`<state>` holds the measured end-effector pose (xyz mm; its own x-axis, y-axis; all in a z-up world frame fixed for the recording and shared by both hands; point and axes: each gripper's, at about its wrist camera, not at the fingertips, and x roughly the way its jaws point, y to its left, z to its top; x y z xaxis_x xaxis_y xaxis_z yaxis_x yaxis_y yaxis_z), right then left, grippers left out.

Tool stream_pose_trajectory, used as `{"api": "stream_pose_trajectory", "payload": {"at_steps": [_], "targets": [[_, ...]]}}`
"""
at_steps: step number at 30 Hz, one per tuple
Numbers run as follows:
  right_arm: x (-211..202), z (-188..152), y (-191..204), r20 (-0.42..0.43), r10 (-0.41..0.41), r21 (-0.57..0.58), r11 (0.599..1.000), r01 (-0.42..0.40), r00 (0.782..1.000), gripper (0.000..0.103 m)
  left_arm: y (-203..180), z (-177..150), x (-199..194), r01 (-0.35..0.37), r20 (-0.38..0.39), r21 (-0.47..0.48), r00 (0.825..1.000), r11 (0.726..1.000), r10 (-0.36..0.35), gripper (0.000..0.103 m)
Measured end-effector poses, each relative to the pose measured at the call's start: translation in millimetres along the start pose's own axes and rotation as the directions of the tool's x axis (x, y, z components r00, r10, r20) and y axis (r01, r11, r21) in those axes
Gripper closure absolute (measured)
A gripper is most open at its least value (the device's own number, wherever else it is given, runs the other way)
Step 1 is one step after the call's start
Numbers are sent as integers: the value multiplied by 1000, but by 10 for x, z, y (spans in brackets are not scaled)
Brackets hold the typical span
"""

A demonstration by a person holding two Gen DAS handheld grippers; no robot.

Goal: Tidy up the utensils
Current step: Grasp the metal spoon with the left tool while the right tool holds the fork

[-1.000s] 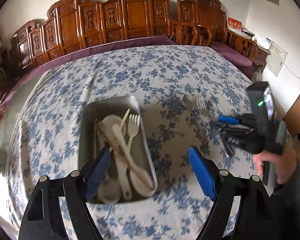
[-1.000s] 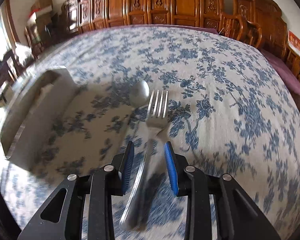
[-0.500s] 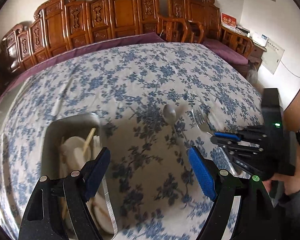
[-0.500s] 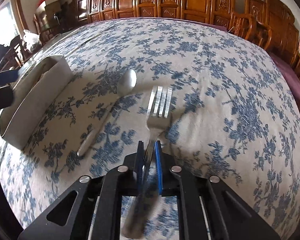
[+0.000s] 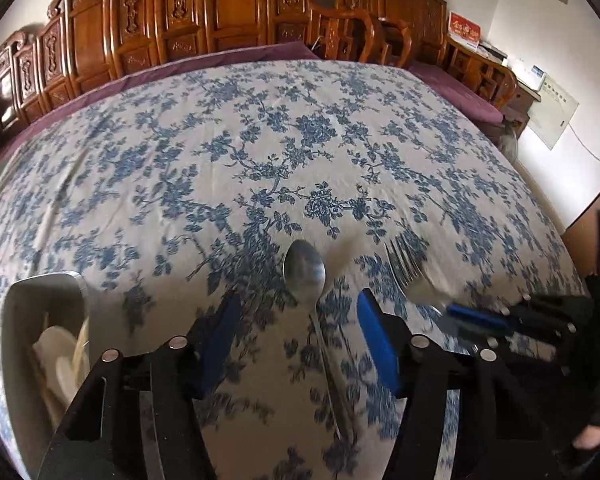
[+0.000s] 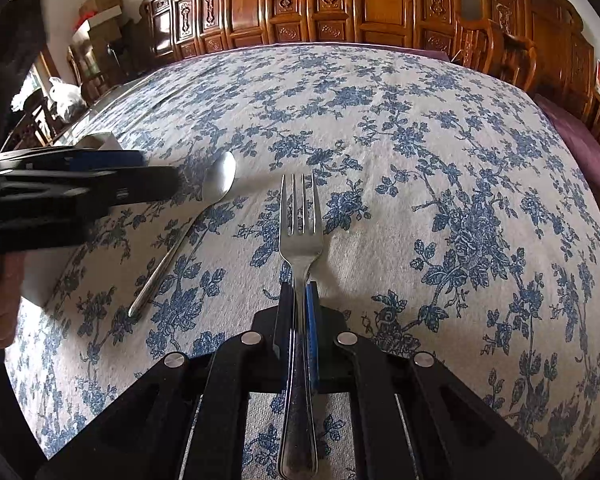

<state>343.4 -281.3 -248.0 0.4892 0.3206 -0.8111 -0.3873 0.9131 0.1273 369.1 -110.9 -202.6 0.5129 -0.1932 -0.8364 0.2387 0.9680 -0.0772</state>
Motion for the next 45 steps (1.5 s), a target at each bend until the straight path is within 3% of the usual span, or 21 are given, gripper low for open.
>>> {"api": "stream_pose_trajectory", "payload": {"at_steps": [9,15,17,22,23,25,33,45], "targets": [[-2,-2,-32,3,19,17,1000,-19,1000,95,50,97,360,7,-56,-34,998,999,-8,63],[1,-4,-35,3,22,22,1000,-22,1000,95,15,75,404,-18,-38,-7,999,1000,18,72],[1,-5,-31,3,22,23,999,-22,1000,95,-11,80,413,-28,-34,10,999,1000,29,80],[0,-5,-33,4,20,21,1000,-20,1000,95,-37,80,409,-41,-33,16,999,999,41,82],[0,-4,-33,4,18,20,1000,-18,1000,95,-44,75,380,-41,-25,15,999,999,42,97],[-3,-2,-18,4,9,12,1000,-9,1000,95,-79,83,308,-32,-16,19,999,999,32,102],[11,9,72,7,-42,-24,999,42,999,95,-241,-4,141,-37,9,89,999,995,36,102],[-81,-57,191,38,-82,12,997,82,996,95,-106,-51,-511,-41,90,87,995,995,33,102]]}}
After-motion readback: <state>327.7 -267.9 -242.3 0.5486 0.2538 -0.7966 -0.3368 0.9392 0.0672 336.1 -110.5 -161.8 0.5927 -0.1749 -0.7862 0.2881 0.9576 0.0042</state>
